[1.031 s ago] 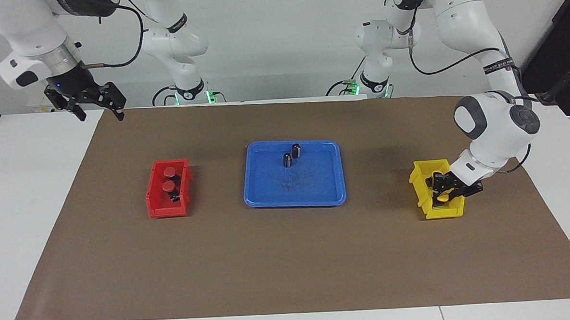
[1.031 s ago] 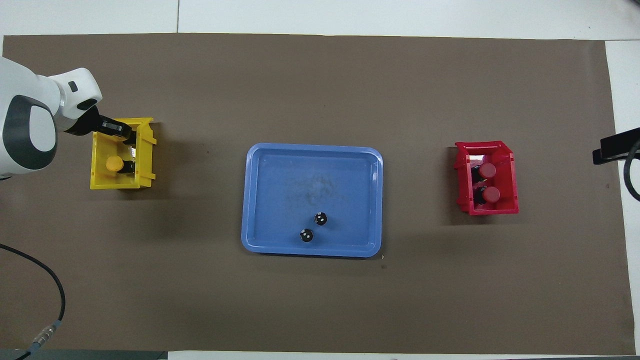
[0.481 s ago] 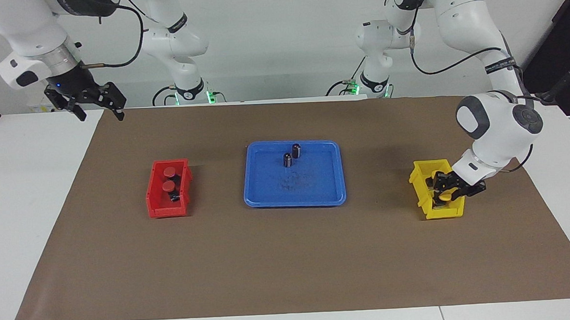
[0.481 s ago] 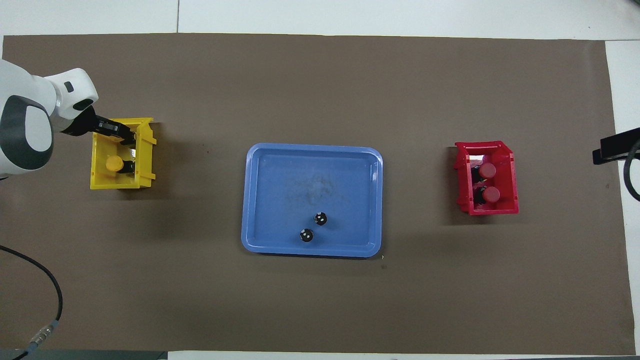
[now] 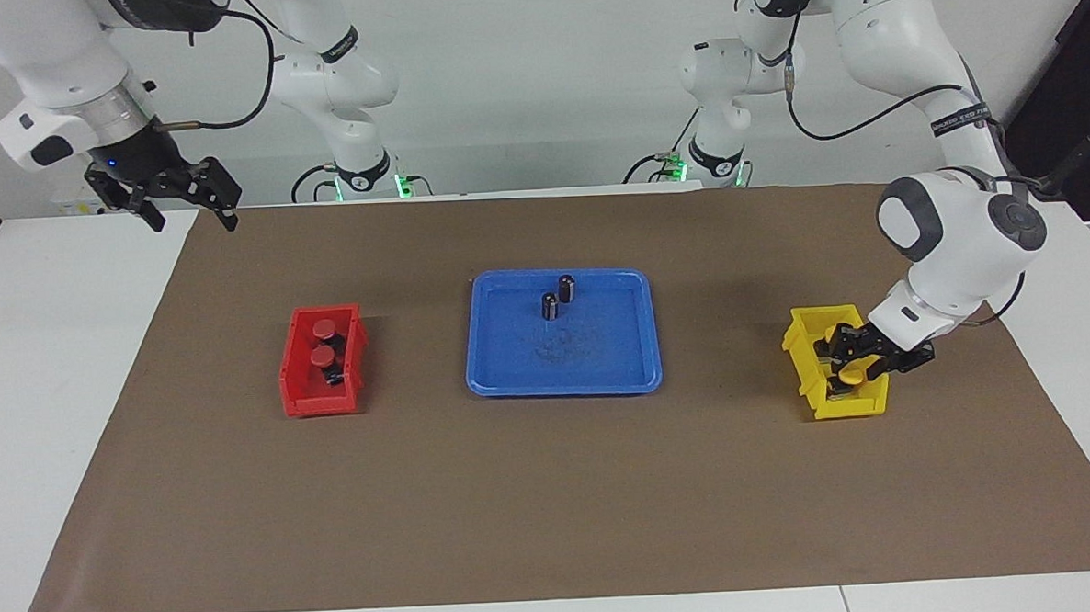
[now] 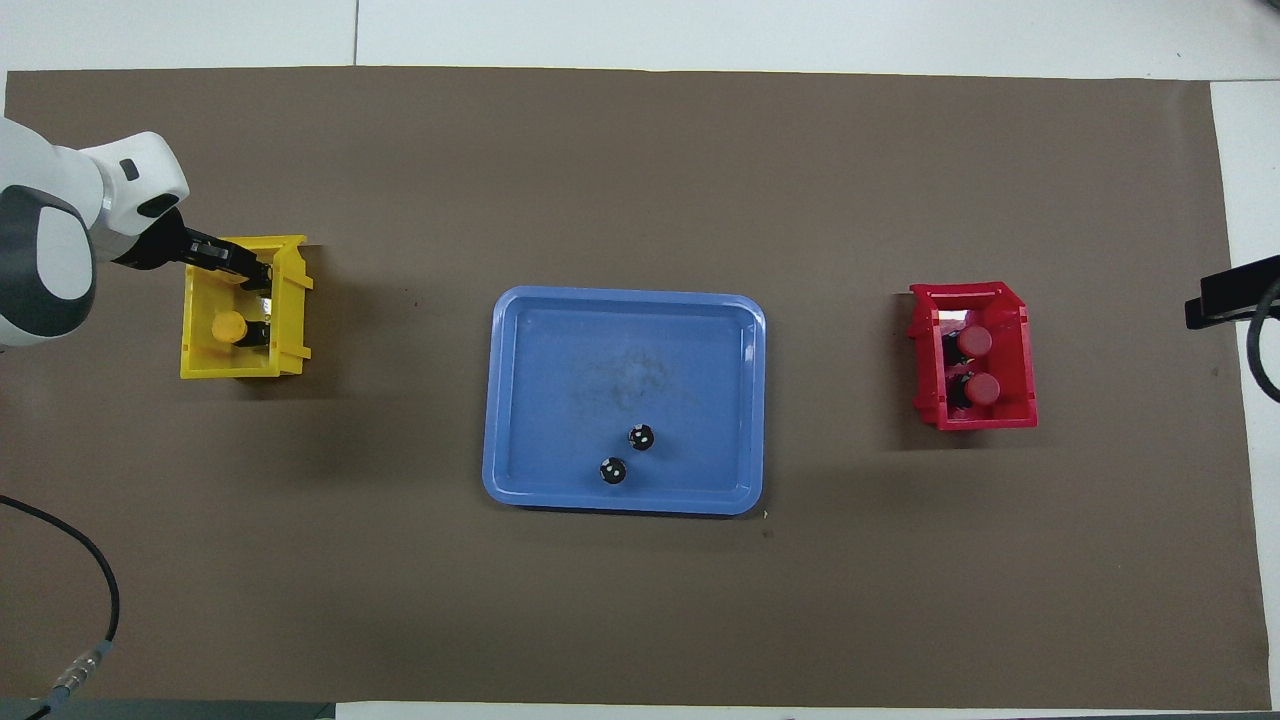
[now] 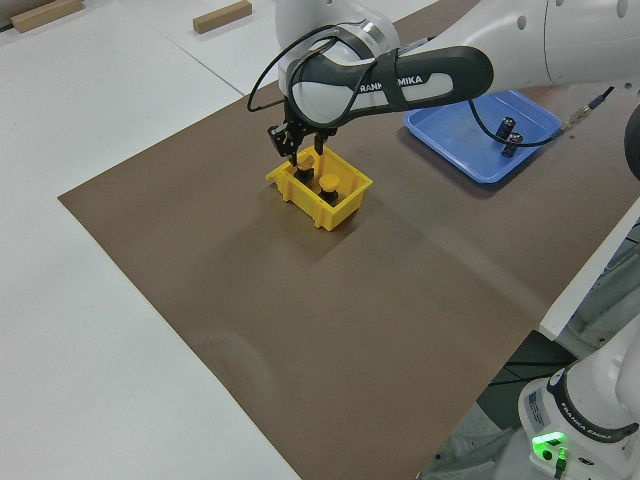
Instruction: Sort red and yellow buttons by color
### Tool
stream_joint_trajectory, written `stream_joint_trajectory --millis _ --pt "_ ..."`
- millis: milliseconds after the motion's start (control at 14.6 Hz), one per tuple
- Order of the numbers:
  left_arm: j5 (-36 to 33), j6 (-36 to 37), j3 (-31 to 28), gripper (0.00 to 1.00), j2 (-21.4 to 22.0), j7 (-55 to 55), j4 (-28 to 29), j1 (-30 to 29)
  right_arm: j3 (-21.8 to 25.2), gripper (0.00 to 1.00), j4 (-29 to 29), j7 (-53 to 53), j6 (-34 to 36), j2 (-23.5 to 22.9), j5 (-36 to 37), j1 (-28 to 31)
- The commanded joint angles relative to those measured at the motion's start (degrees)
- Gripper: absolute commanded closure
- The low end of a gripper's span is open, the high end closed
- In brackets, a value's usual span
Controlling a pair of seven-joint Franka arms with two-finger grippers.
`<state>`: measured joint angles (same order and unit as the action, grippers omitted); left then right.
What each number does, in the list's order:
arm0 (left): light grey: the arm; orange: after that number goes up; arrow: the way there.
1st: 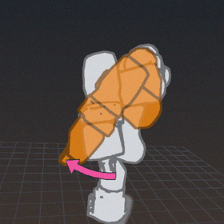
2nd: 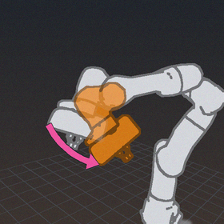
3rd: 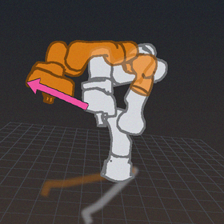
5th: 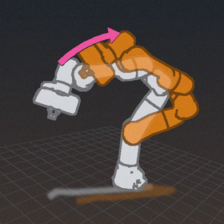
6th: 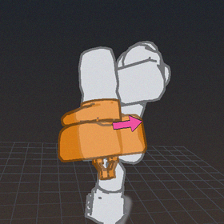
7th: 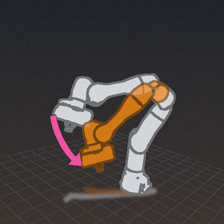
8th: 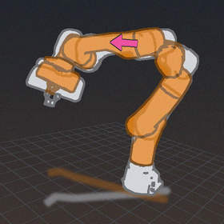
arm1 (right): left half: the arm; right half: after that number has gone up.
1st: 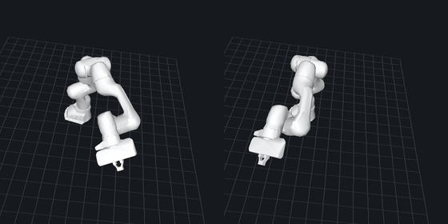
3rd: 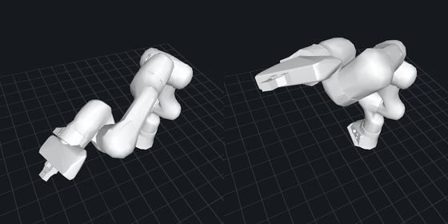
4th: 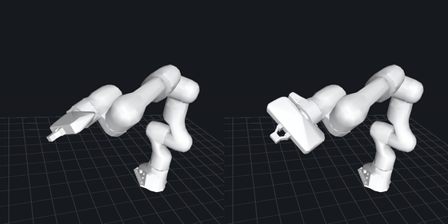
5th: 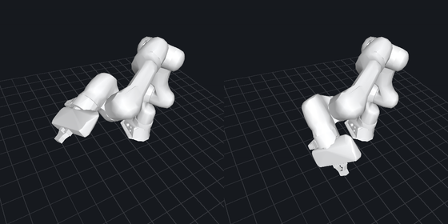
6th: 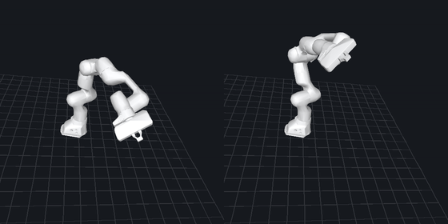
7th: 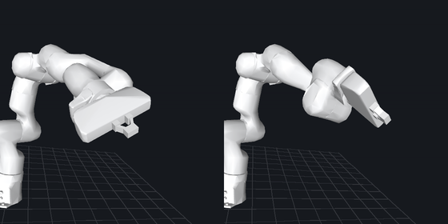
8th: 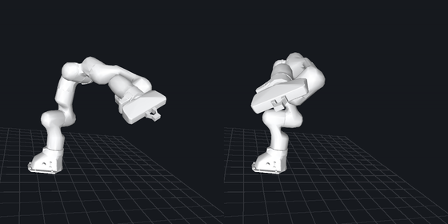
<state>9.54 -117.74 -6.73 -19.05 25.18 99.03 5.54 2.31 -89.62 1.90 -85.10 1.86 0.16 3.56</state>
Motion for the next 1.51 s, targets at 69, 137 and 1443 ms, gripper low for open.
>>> stream_joint_trajectory --millis 69,137,1443 --pt "1.3 6.1 -0.7 0.02 4.8 0.5 -2.6 -0.7 0.0 0.00 1.0 1.4 0.9 -0.5 0.4 0.2" --pt "1.0 8.6 -0.7 0.00 6.2 -0.3 -2.9 -0.7 0.0 0.00 1.0 1.4 1.0 -0.5 0.4 0.2" --pt "-9.5 26.4 0.0 0.00 27.7 -24.1 -2.3 0.2 0.0 0.00 1.0 1.5 1.1 -0.5 0.4 0.3"
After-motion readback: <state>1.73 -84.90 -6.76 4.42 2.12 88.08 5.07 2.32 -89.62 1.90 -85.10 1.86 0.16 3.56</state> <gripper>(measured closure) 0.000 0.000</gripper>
